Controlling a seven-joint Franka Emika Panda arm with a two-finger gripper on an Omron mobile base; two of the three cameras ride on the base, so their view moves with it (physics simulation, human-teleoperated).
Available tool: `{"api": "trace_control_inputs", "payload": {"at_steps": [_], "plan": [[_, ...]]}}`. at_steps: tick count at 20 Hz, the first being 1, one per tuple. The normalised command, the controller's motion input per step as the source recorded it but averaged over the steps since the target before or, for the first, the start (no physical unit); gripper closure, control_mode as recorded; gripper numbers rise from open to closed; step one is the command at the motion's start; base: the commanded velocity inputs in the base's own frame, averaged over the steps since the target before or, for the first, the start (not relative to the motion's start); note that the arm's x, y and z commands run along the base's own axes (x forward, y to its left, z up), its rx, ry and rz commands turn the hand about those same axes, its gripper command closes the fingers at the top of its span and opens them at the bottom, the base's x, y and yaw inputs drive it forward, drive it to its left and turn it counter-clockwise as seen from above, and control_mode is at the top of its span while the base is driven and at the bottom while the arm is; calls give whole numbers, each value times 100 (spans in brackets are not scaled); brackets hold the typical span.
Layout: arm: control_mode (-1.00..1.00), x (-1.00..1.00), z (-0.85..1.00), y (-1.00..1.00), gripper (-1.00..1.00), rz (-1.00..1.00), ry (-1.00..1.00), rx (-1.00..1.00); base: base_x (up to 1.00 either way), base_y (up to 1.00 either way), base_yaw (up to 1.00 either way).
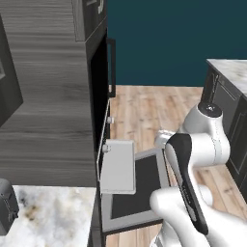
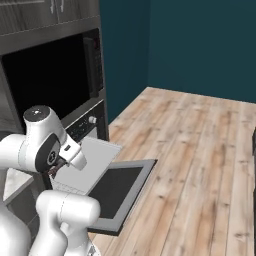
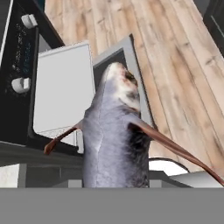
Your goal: Place the fish on the top rack of the oven, and slide the tray back inside. Close the oven door.
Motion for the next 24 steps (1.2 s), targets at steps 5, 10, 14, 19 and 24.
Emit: {"api": "trace_control_inputs", "payload": {"at_steps": [5, 10, 14, 19, 24], "plan": [[-100, 17, -46, 10, 100, 26, -4, 1, 0, 0, 0], [-100, 27, -35, 34, 100, 13, -7, 0, 0, 0, 0], [-100, 19, -28, 29, 100, 4, -10, 1, 0, 0, 0], [-100, 5, -32, 4, 100, 0, -12, 5, 0, 0, 0], [-100, 0, -34, 0, 100, 0, -9, 10, 0, 0, 0]]}}
